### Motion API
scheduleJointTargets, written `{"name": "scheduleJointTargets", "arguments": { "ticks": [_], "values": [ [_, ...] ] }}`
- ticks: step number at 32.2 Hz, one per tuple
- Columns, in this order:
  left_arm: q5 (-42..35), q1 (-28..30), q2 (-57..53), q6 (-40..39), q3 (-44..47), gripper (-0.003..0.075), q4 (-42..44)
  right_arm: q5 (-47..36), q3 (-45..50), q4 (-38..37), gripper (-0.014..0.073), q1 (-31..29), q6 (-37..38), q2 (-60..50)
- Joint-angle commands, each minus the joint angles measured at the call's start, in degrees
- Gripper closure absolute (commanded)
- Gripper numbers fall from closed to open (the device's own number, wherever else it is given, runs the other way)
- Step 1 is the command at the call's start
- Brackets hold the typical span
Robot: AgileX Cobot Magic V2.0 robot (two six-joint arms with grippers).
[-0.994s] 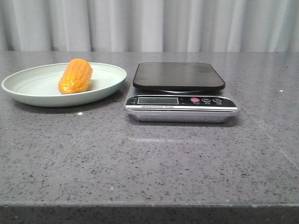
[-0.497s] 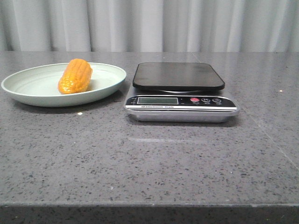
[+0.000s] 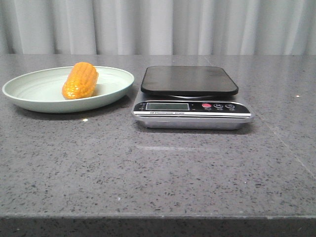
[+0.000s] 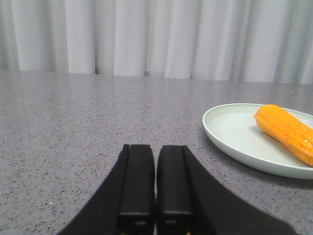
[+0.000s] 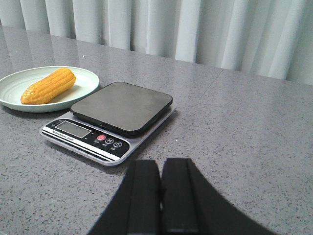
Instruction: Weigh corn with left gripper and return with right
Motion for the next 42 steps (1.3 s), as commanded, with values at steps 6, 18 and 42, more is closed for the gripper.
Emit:
{"name": "scheduleJointTargets", "arguments": {
  "ticks": [6,18,42],
  "values": [
    [-4.80,-0.51,-1.11,0.12,0.45,0.0594,-0.57,-4.48,-1.39,-1.19,0.0444,-0.25,-0.24,0.10],
    [-4.80,-0.51,-1.11,0.12,0.45,0.0594,-0.57,-5.95,-0.11,-0.65,0.0444,-9.14,-0.24,0.10],
    [-4.80,-0.51,-1.11,0.12,0.45,0.0594,-0.57,-34.10,17.79,9.56,0.0444,-27.93,-0.24,-0.66]
  ]
}}
